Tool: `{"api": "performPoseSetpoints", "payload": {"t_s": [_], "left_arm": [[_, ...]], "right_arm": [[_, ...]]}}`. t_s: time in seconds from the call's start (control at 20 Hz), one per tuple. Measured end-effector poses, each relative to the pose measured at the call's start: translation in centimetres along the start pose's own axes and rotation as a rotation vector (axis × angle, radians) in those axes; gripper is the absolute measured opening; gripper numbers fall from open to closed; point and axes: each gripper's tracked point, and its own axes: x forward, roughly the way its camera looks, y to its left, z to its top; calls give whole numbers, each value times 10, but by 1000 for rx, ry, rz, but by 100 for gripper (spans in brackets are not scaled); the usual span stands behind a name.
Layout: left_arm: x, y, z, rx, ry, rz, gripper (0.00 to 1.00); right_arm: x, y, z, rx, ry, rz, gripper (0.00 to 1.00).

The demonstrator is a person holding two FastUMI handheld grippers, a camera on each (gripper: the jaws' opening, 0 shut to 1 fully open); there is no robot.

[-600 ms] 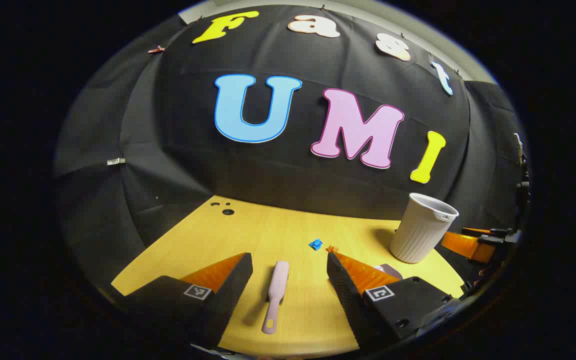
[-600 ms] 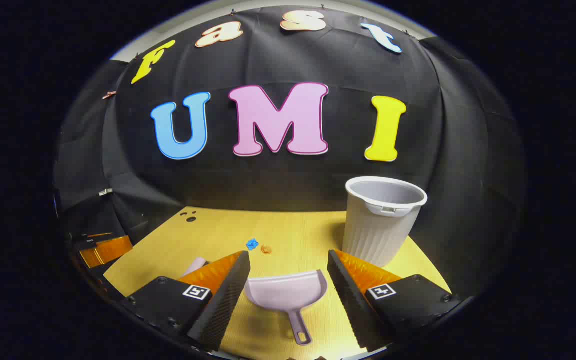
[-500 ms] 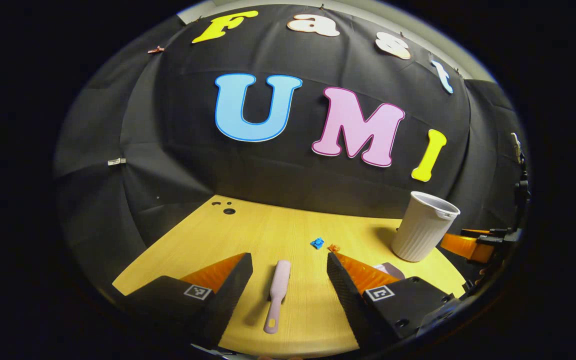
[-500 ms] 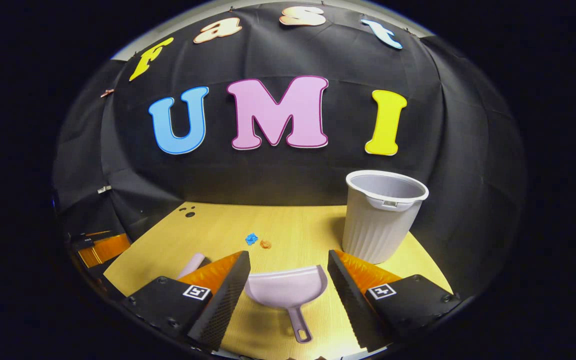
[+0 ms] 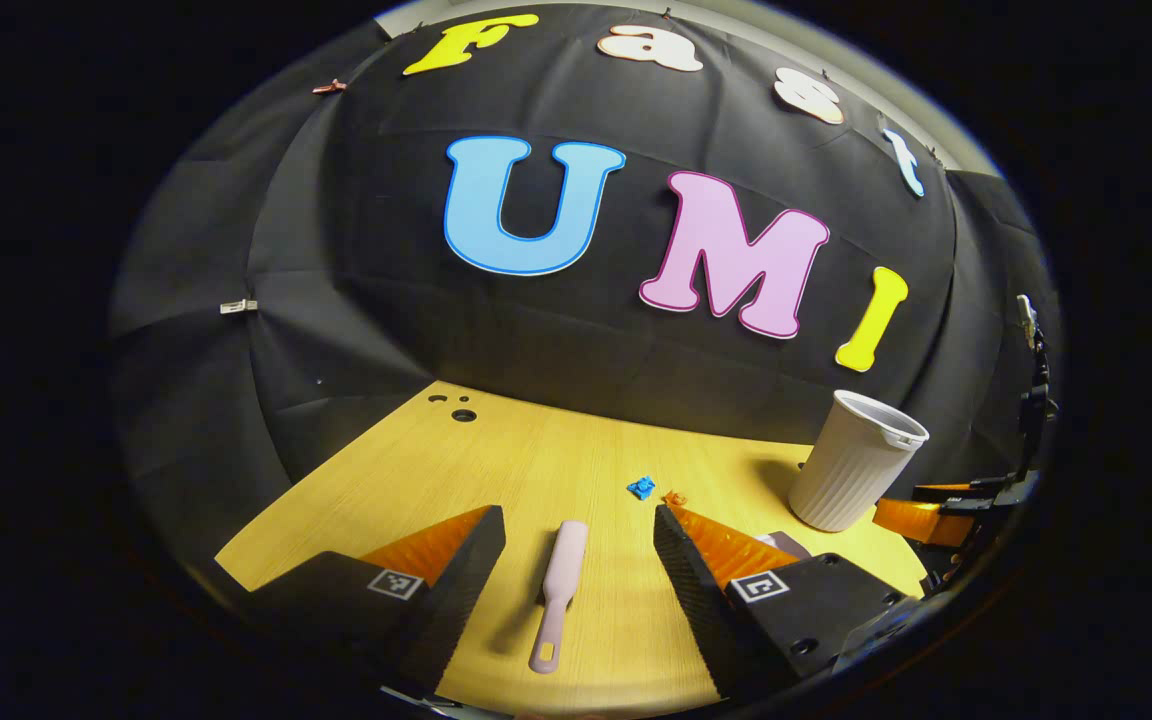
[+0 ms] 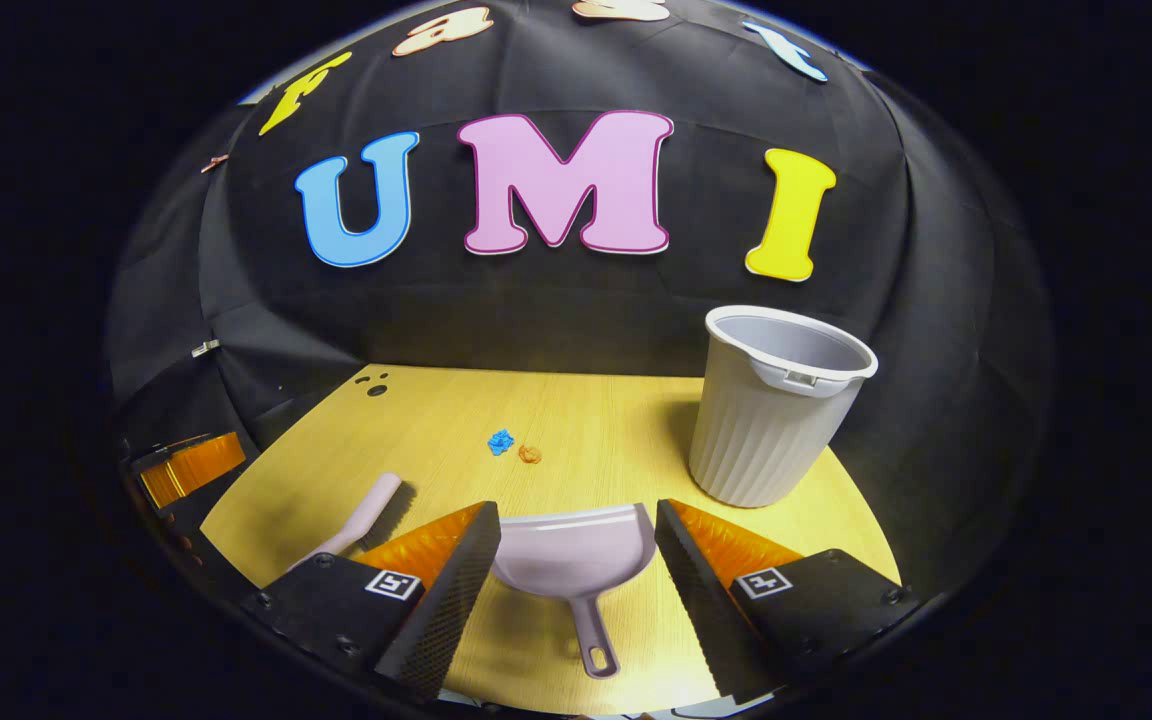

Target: Pick up the small broom and dustpan from the desktop, sweep the trash into the dustpan with the broom, and then empty the trash into the garbage bin.

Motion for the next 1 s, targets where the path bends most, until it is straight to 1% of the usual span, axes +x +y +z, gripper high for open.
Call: {"api": "performPoseSetpoints", "payload": {"t_s": [0.2,0.25,0.45,0.5,0.6,0.7,0.8,0.85,0.95,1.0], "left_arm": [[3,7,-8,-12,19,31,96],[6,8,-14,-24,31,35,95],[24,8,-43,-30,139,41,96],[34,5,-57,-21,197,35,96],[48,-1,-78,0,275,17,96],[62,-3,-101,49,360,16,96],[75,-1,-126,97,461,28,96],[77,4,-145,108,544,53,96],[86,12,-170,134,640,83,96],[90,15,-177,148,671,91,96]], "right_arm": [[14,3,-36,2,130,34,98],[19,4,-55,2,198,52,98],[36,0,-92,32,317,63,98],[42,-3,-105,51,353,59,98],[52,-8,-126,80,411,55,100],[59,-13,-146,90,461,55,99],[68,-14,-165,82,506,65,100],[73,-13,-171,85,525,73,99],[82,-8,-184,90,573,86,100],[88,-8,-190,74,593,86,100]]}}
